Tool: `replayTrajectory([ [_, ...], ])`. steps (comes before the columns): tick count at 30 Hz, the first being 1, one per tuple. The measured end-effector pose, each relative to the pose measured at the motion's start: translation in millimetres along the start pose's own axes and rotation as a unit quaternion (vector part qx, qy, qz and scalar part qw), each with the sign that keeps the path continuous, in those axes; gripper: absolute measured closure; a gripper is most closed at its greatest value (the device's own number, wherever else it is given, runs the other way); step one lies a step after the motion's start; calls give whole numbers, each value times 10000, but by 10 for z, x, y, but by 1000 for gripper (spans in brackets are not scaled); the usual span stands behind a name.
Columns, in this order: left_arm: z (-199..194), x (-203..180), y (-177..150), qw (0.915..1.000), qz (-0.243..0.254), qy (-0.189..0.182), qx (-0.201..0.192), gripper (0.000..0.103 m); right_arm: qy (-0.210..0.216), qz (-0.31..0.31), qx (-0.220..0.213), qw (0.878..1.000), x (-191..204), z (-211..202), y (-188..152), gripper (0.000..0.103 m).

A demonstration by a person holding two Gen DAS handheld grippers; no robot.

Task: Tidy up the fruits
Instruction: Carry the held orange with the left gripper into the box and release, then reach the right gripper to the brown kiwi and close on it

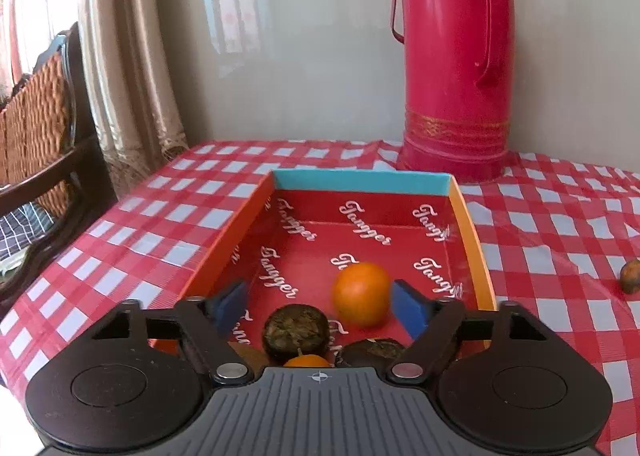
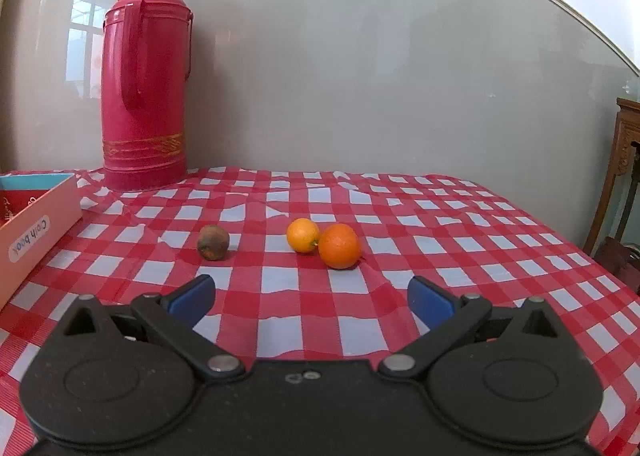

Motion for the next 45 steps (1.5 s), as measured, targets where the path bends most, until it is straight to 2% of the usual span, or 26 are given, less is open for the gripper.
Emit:
replayTrajectory([
  [7,-285,123,124,9993,-174,-30,-341,12,130,-14,-61,9999,58,-5,26,6],
  [12,-563,257,81,9981,-215,28,-582,8,219,17,-86,9997,68,-3,42,6],
  [17,-758,473,-85,9970,-368,190,-650,7,387,-24,-78,9992,140,-3,47,6],
  [19,-812,578,-156,9960,-444,324,-702,6,483,-79,-103,9988,189,-7,65,6],
  [21,-850,672,-221,9946,-512,489,-754,0,576,-120,-115,9982,239,-4,80,7],
  [25,-868,788,-329,9923,-566,752,-801,0,789,-84,19,9968,334,53,94,8],
  [27,-891,867,-324,9899,-624,918,-884,0,889,-59,72,9960,385,89,115,17],
  [33,-930,1098,-368,9801,-819,1457,-1069,0,1022,-128,278,9943,539,252,119,21],
  [35,-921,1184,-383,9773,-893,1596,-1068,0,1085,-66,387,9933,572,321,125,32],
  [41,-890,1404,-442,9722,-1053,1827,-1020,0,1091,265,716,9911,565,592,176,33],
  [43,-895,1455,-459,9703,-1065,1914,-1026,0,1090,421,852,9895,541,697,189,36],
  [45,-896,1512,-470,9686,-1095,1984,-1024,0,1090,490,970,9881,530,793,196,44],
])
Point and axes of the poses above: each gripper's, at about its wrist camera, not at the fingertips, and z roughly the way its jaws point, x to its left, y to its top, the point moved 7 cm from there along z, roughly the way its jaws point, and after that the axes turned 10 degrees about -x, right-handed, at the moved point
